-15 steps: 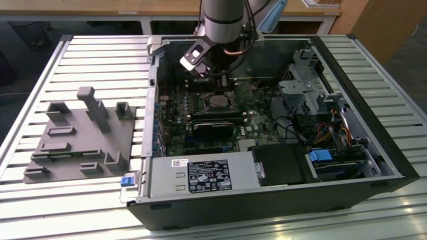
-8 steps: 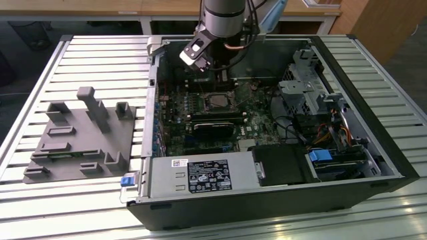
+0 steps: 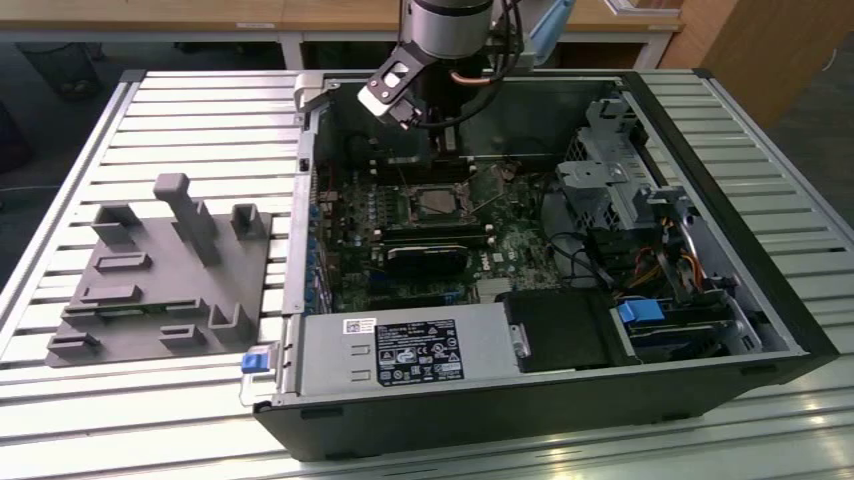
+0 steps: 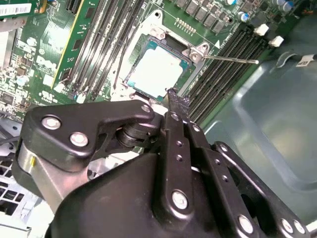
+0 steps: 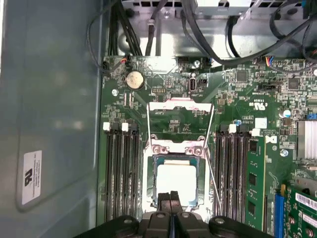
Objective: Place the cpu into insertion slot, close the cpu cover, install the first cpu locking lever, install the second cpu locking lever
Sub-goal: 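Close the cpu cover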
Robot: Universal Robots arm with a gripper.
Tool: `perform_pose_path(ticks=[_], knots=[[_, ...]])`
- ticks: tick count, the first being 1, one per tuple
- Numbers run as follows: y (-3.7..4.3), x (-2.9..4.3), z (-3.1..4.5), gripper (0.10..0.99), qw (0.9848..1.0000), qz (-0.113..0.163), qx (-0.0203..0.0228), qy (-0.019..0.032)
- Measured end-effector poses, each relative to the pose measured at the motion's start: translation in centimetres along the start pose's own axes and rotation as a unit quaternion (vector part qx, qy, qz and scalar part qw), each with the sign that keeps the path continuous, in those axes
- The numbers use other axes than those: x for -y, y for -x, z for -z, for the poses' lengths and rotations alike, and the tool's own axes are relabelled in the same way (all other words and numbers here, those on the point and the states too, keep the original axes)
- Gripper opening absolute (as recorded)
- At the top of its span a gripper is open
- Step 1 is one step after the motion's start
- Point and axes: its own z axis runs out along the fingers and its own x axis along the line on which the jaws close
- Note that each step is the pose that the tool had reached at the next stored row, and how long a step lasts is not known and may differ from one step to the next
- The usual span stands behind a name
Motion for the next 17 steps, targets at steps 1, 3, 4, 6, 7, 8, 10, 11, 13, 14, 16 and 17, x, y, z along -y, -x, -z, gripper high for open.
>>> perform_pose_path(ticks=[1, 3, 4, 6, 7, 8, 10, 11, 13, 14, 16, 17], knots=[[0.08, 0.0, 0.01, 0.122, 1.0, 0.0, -0.0007, 0.0], [0.21, 0.0, 0.02, 0.122, 1.0, 0.0, -0.0007, 0.0], [0.3, 0.0, 0.02, 0.122, 1.0, 0.0, -0.0008, 0.0], [0.48, 0.0, 0.04, 0.122, 1.0, 0.0, -0.0007, 0.0], [0.57, 0.0, 0.04, 0.122, 1.0, 0.0, -0.0007, 0.0], [0.68, 0.0, 0.04, 0.122, 1.0, 0.0, -0.0007, 0.0], [0.82, -0.01, 0.05, 0.122, 1.0, 0.0, -0.0008, 0.0], [0.85, -0.06, 0.05, 0.122, 1.0, 0.0, -0.0008, 0.0001], [0.85, -0.44, 0.04, 0.122, 1.0, 0.0, -0.0007, -0.0002], [0.86, -0.72, 0.03, 0.122, 1.0, 0.0, -0.0007, -0.0004], [0.87, -1.08, 0.03, 0.122, 1.0, 0.0, -0.0007, -0.0006], [0.87, -1.09, 0.03, 0.122, 1.0, 0.0, -0.0007, -0.0005]])
